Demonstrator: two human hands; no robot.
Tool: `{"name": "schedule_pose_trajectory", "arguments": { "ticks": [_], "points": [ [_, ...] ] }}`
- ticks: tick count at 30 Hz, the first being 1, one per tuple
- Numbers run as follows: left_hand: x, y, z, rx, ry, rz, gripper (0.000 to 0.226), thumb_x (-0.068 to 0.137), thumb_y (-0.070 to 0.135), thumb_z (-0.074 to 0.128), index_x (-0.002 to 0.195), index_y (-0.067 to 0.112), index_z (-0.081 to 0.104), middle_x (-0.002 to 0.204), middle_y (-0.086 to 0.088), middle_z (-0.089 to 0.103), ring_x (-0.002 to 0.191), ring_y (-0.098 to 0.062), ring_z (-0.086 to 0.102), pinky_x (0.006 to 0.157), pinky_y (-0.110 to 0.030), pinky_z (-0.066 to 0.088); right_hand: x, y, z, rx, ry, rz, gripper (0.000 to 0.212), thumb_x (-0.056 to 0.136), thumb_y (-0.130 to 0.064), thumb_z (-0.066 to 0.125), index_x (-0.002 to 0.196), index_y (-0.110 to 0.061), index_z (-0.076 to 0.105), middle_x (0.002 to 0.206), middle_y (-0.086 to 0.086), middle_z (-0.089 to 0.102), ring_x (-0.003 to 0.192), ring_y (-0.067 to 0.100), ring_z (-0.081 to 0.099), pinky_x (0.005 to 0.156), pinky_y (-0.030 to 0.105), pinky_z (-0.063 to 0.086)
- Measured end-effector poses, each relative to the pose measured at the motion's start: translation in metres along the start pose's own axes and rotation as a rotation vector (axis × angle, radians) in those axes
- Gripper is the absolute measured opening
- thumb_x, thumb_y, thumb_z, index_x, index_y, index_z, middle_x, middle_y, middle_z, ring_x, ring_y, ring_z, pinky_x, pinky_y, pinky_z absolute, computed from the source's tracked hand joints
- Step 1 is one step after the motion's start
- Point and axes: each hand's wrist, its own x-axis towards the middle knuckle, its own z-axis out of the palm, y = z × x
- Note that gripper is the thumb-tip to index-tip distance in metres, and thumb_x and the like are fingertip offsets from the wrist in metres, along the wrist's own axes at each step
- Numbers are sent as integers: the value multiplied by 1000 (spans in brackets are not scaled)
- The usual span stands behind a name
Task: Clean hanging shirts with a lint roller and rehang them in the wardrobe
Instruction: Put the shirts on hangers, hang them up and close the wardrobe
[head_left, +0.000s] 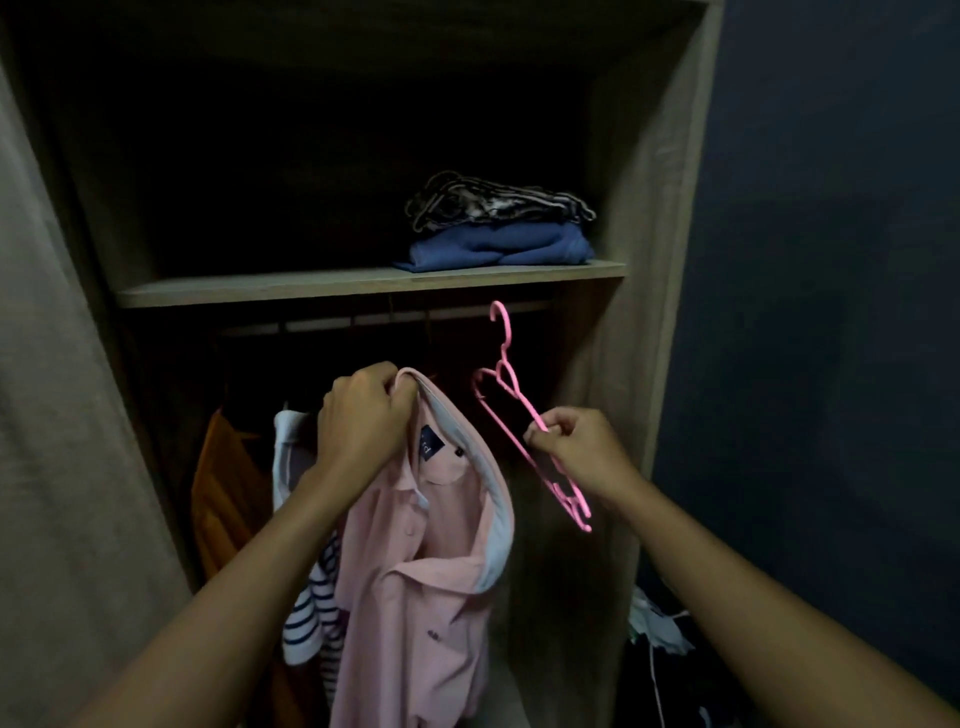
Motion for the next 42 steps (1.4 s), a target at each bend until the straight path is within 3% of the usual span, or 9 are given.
{"name": "schedule_pose_trajectory", "arguments": {
  "ticks": [6,12,17,22,26,30,34,39,42],
  "points": [
    [-14,28,-2,-23,37,30,36,85,44,40,66,17,51,70,-10,63,75,-39,61,60,-37,41,-94,8,-50,-5,181,-199,10,84,-6,72,80,-14,68,71,7,66,67,23,62,65,29,52],
    [-35,72,-4,8,99,111,29,94,35,47,74,15,52,75,-11,64,78,-39,61,60,-36,38,-116,18,-75,104,368,-132,12,84,-14,77,90,-21,70,64,1,65,56,6,54,57,23,47],
    [-52,104,-1,-36,140,91,24,97,29,44,84,12,55,83,-19,67,84,-44,62,69,-45,46,-133,11,-113,92,297,-171,13,91,-21,67,81,-12,70,60,8,57,53,9,45,53,28,38],
    [-75,142,6,-102,155,46,22,97,24,46,80,11,52,74,-14,62,75,-39,60,63,-36,36,-163,-2,-158,174,322,-206,6,86,-24,75,84,-18,75,59,3,67,48,12,54,57,22,45],
    [-97,182,8,-169,183,58,22,96,22,48,75,14,50,63,-3,55,63,-27,57,61,-30,30,-178,-16,-190,332,340,-141,46,95,-43,54,92,-1,71,40,-11,44,36,2,36,44,18,31],
    [-106,217,6,-124,142,168,23,93,28,53,73,17,52,62,2,56,60,-23,57,59,-31,35,-197,-51,-215,623,315,-248,54,91,-53,42,59,-12,57,43,-2,32,37,12,28,43,22,21],
    [-113,250,-3,-94,80,267,25,91,31,57,71,16,56,61,1,58,59,-20,56,58,-33,37,-204,-78,-229,641,265,-388,54,87,-54,39,57,-12,54,43,-7,43,39,8,37,43,22,28],
    [-118,288,-29,-249,-14,267,30,91,24,59,64,15,54,58,0,55,53,-6,47,52,-27,37,-200,-84,-235,454,118,-527,43,80,-63,50,62,-27,67,61,-8,65,61,4,60,67,18,49],
    [-115,297,-46,-539,-130,129,37,93,29,59,78,-5,62,71,-30,61,58,-19,56,53,-32,47,-195,-87,-241,330,-1,-583,56,82,-69,52,64,-20,71,64,4,66,64,21,61,69,35,50]
  ]
}}
